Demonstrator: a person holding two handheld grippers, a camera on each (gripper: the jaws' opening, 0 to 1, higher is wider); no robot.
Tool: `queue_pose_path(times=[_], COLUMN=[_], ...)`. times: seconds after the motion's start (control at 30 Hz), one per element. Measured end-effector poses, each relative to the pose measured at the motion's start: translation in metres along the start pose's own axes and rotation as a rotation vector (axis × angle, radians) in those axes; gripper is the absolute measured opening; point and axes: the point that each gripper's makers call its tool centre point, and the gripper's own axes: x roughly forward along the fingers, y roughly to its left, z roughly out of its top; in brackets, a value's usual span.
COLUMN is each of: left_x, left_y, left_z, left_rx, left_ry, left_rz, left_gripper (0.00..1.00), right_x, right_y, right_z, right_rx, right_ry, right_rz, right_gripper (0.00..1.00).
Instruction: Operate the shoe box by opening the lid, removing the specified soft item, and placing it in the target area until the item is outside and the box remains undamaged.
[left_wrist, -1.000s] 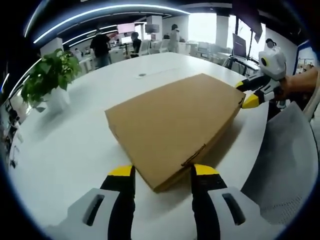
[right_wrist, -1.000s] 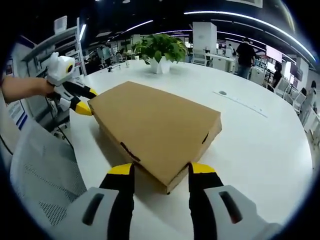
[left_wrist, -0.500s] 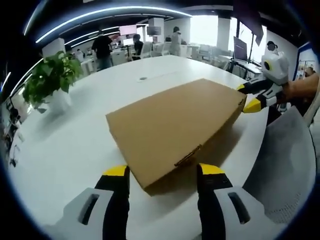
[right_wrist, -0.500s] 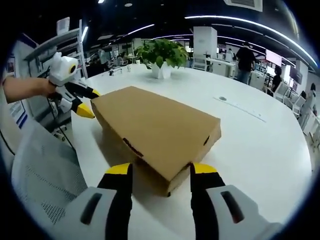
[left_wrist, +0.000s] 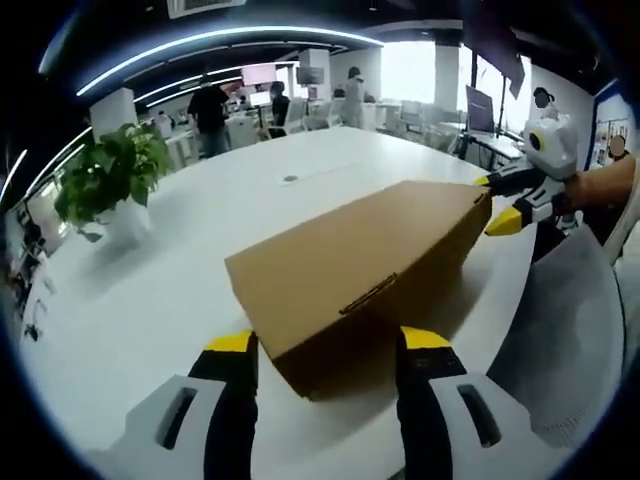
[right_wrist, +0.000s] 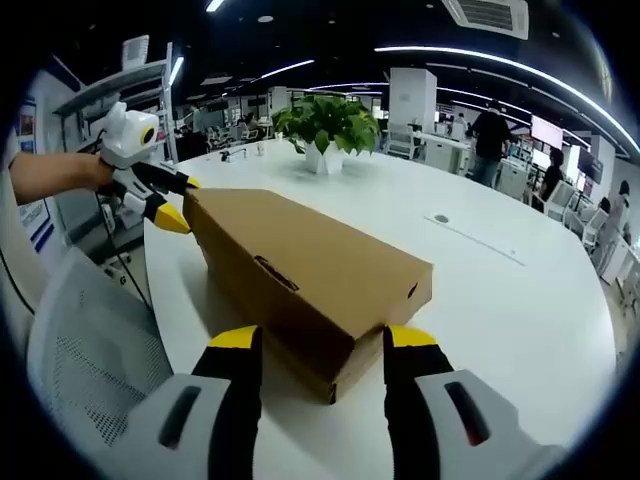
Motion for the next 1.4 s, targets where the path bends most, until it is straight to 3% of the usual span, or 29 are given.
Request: queue_pose_path(times=[0.4, 0.57, 0.73, 1.03, 1.4], left_x=[-0.008, -0.011, -0.011, -0.009, -0.004], left_y=[0.007, 0.018, 0.031, 0.048, 0.076], left_z=[0.025, 0.045, 0.056, 0.069, 0.086], left_rx=[0.019, 0.001, -0.001, 0.001, 0.004], left_ry=[-0.057, -0.112, -0.135, -0.164, -0.191], left_rz=[0.021, 0.041, 0.075, 0.117, 0.194], left_gripper=[0.57, 0.54, 0.43, 0.31, 0.08], right_x=[-0.009, -0.011, -0.011, -0.008, -0.003], right_y=[-0.01, -0.019, -0.033, -0.043, -0.063], right_z=[0.028, 0.044, 0.057, 0.07, 0.086], right_rx=[-0.049, -0.067, -0.073, -0.079, -0.085], right_ry=[-0.062, -0.084, -0.107, -0.132, -0.156], right_rz=[-0.015, -0.027, -0.049, -0.062, -0.088], right_gripper=[0.43, 0.4, 0.33, 0.32, 0.24])
